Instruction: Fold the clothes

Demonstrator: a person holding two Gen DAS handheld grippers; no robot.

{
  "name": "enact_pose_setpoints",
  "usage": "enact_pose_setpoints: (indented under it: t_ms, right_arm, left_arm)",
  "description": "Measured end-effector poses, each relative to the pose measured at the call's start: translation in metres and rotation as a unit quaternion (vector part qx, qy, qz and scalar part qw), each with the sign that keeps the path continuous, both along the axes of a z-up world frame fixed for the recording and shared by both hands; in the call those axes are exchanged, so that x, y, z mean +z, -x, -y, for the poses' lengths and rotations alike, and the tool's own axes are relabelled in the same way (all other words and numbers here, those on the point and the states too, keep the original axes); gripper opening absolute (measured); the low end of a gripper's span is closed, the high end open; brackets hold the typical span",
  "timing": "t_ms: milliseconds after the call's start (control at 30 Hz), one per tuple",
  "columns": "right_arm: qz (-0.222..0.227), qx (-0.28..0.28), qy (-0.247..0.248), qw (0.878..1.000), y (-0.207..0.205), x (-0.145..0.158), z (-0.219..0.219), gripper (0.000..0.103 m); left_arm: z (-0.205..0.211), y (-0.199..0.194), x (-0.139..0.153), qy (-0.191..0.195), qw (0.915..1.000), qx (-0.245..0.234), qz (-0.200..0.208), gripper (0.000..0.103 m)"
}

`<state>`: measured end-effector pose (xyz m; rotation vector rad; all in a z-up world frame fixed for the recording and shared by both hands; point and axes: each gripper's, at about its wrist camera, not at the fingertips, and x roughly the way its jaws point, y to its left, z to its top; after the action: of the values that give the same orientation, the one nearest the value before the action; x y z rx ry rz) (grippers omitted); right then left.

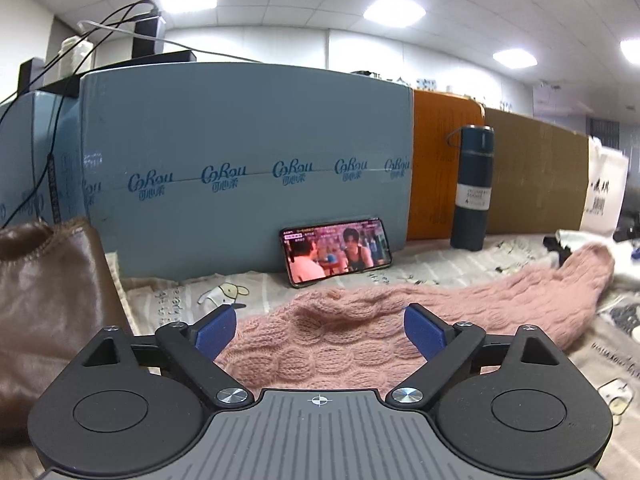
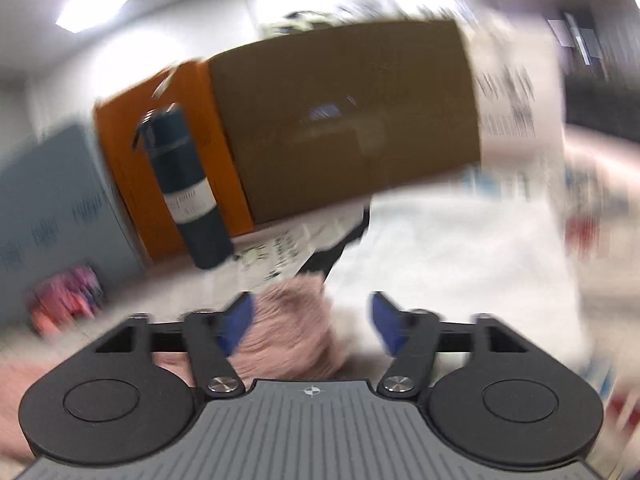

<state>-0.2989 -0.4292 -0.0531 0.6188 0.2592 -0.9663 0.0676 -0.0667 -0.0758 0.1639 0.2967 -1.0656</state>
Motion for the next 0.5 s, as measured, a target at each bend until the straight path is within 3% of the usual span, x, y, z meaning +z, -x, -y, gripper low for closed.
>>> enact_pose_setpoints:
  t_ms: [100, 200, 300, 400, 500]
  right_arm:
    - [0.082, 0.007, -0.107, 0.991, 0.007, -0.014, 0.003, 0.069]
    - [0.103, 0.007, -0.164, 0.981, -0.001, -0.028, 0.006, 0.069]
    - [0.121, -0.001, -0.191, 0.974, -0.014, -0.040, 0.010, 0.068]
    - [0.167, -0.015, -0.200, 0.965, -0.023, -0.054, 0.015, 0.067]
    - [0.183, -0.041, -0.192, 0.963, -0.030, -0.061, 0.018, 0.052]
  left_arm:
    - [-0.004, 0.000, 0.000, 0.007, 0.9999, -0.004, -0.011, 0.094]
    - [-0.008, 0.002, 0.000, 0.012, 0.9998, -0.004, -0.017, 0.094]
    - [-0.013, 0.003, 0.000, 0.020, 0.9996, -0.002, -0.022, 0.095]
    - [-0.014, 0.001, -0.001, 0.025, 0.9993, 0.001, -0.028, 0.095]
    - [-0.014, 0.000, -0.001, 0.025, 0.9992, -0.003, -0.032, 0.095]
